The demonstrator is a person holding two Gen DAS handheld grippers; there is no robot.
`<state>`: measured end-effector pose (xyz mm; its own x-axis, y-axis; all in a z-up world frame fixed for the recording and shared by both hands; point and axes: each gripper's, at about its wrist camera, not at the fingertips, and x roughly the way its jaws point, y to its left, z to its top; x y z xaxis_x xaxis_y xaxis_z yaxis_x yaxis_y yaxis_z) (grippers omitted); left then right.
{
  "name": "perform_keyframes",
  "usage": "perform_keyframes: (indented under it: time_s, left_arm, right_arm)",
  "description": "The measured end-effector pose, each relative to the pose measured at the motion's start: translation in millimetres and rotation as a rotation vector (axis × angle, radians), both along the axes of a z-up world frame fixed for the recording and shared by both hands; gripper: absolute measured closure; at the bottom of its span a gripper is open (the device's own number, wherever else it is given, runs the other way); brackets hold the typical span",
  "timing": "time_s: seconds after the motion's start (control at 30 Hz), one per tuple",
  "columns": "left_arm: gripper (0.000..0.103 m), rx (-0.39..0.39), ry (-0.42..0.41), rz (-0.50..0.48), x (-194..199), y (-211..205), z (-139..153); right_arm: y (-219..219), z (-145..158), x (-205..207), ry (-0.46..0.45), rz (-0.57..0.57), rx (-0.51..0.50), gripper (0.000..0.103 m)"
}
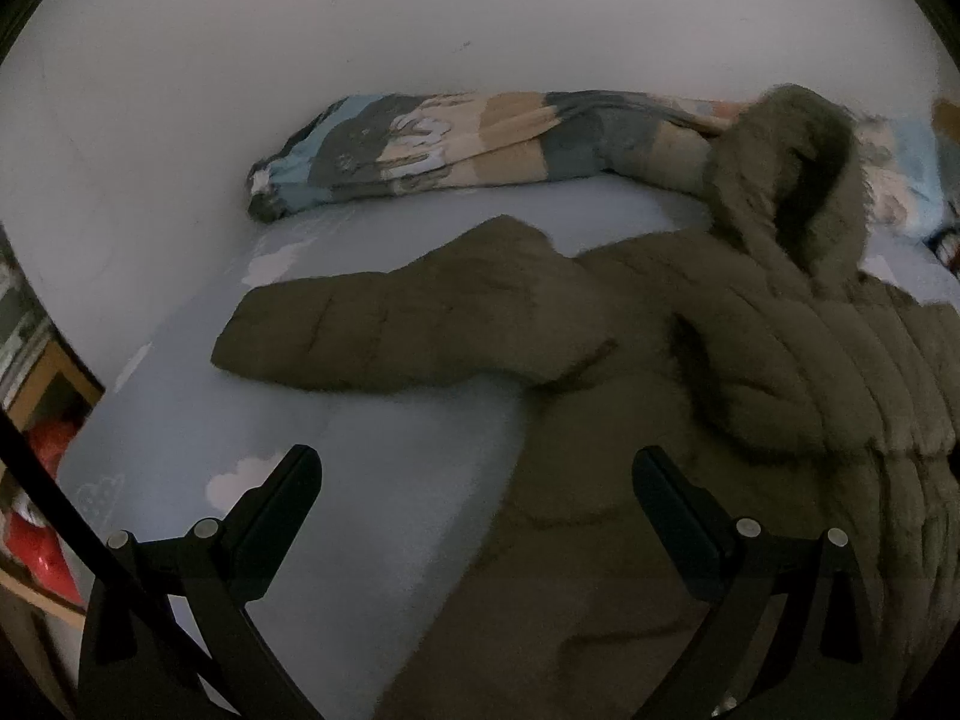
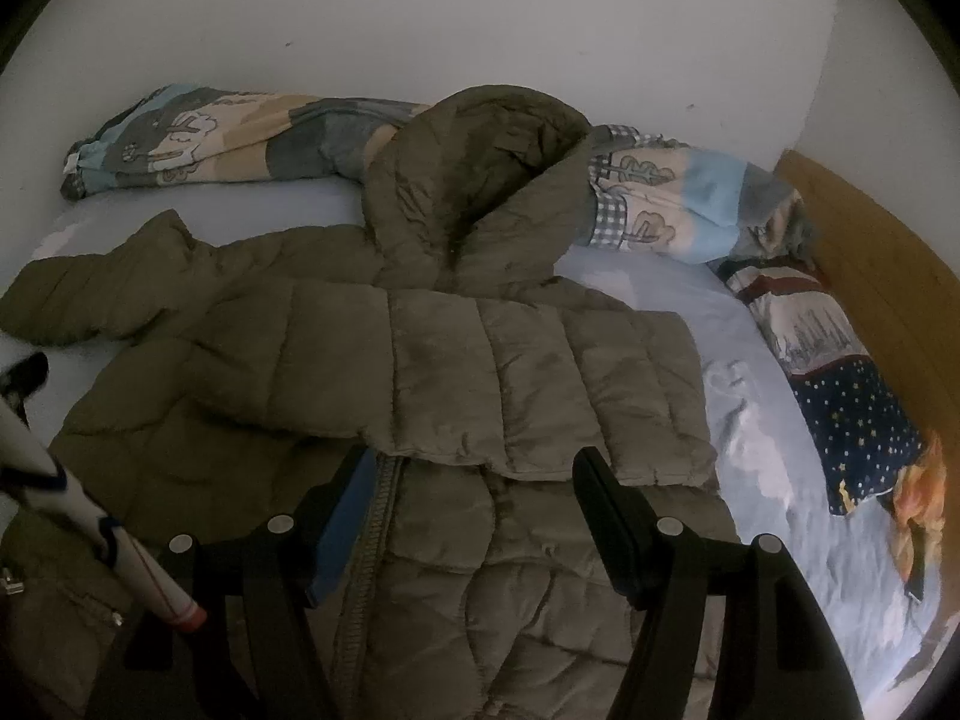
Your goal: Fold large clothes
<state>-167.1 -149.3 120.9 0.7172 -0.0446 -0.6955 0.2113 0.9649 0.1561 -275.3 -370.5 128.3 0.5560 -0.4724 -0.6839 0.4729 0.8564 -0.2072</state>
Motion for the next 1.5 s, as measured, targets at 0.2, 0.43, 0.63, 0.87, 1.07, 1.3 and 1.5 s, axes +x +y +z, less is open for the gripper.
perform_keyframes:
  time_s: [0.2, 0.43, 0.63, 0.87, 1.07, 1.3, 1.5]
  left_arm:
    - [0.0, -0.1, 0.054, 0.166, 50.5, 62.3, -0.1]
    - [0.0, -0.238, 0.139, 0.254, 99.9, 137.6, -7.6]
    - [0.011, -0.496, 0.22, 0.312, 138.8, 205.6, -19.7]
    - [0.052, -0.759, 0.306, 0.375, 180.9, 260.6, -52.9]
    - [0.061, -0.921, 0.324, 0.438, 205.2, 291.4, -84.2]
    - [0.061, -0.942, 0.295, 0.487, 228.3, 287.7, -110.4]
    - [0.061, -1.033, 0.208, 0.524, 234.5, 290.8, -125.9]
  right_arm:
    - [-5.3, 2.0, -3.4, -0.003, -0.003, 0.006, 0.031]
    - [-9.0, 4.3, -5.0, -0.011, -0.013, 0.019, 0.031]
    - [-10.5, 3.2, -4.7, -0.006, -0.013, 0.027, 0.031]
    - [-11.5, -3.7, -0.5, 0.015, -0.012, 0.022, 0.031]
    - [-16.7, -10.5, 5.3, 0.027, -0.032, 0.021, 0.031]
    - [-19.9, -20.0, 8.7, 0.054, -0.035, 0.013, 0.031]
    - [-23.4, -25.7, 10.8, 0.067, -0.043, 0.013, 0.031]
